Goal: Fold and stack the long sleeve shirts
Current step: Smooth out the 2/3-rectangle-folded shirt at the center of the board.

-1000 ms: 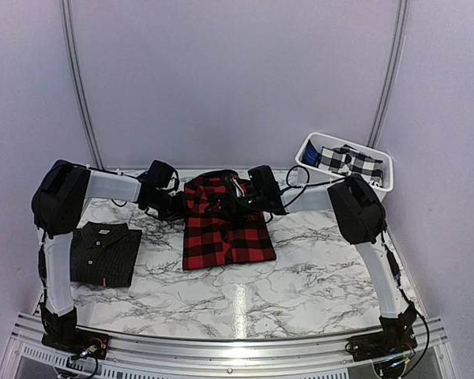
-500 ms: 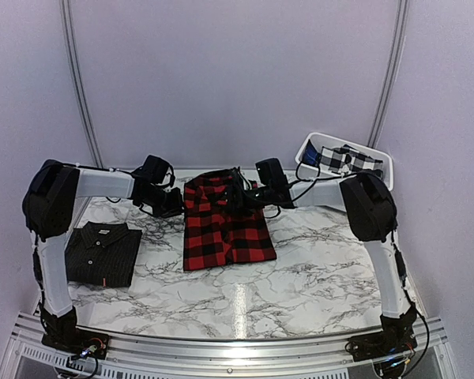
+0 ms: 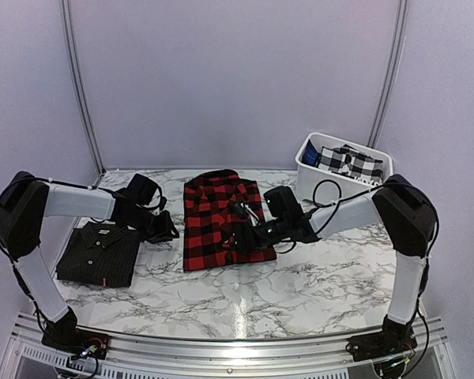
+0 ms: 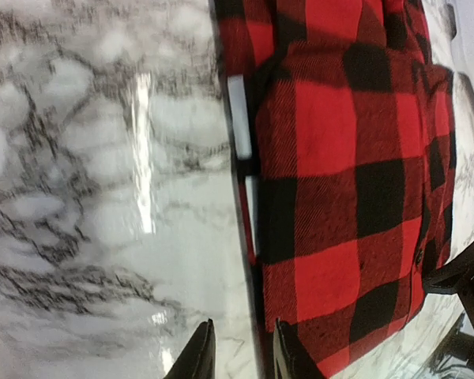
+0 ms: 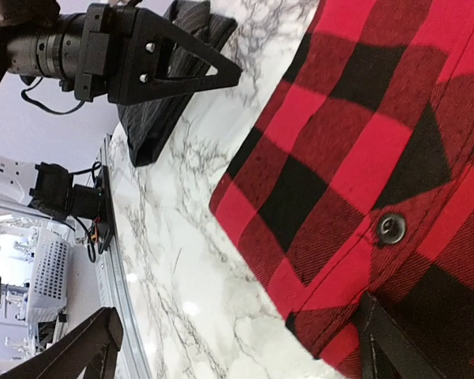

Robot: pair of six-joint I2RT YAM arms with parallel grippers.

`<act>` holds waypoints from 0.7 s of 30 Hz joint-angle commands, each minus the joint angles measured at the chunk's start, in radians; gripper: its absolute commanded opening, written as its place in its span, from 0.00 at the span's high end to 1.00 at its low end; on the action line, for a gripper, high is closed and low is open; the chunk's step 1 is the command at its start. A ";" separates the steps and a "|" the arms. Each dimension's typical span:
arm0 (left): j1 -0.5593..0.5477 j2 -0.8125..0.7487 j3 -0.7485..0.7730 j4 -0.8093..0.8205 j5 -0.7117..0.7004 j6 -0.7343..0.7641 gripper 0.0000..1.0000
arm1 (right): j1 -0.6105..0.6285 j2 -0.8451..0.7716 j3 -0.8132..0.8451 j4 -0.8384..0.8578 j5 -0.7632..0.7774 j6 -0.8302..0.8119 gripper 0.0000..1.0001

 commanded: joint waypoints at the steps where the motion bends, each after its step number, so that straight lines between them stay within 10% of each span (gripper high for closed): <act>1: -0.037 -0.074 -0.108 0.016 0.047 -0.058 0.72 | 0.036 -0.052 -0.112 0.131 0.043 0.028 0.02; 21: -0.157 -0.272 -0.368 0.104 0.117 -0.208 0.68 | 0.091 -0.323 -0.286 0.030 0.407 0.078 0.01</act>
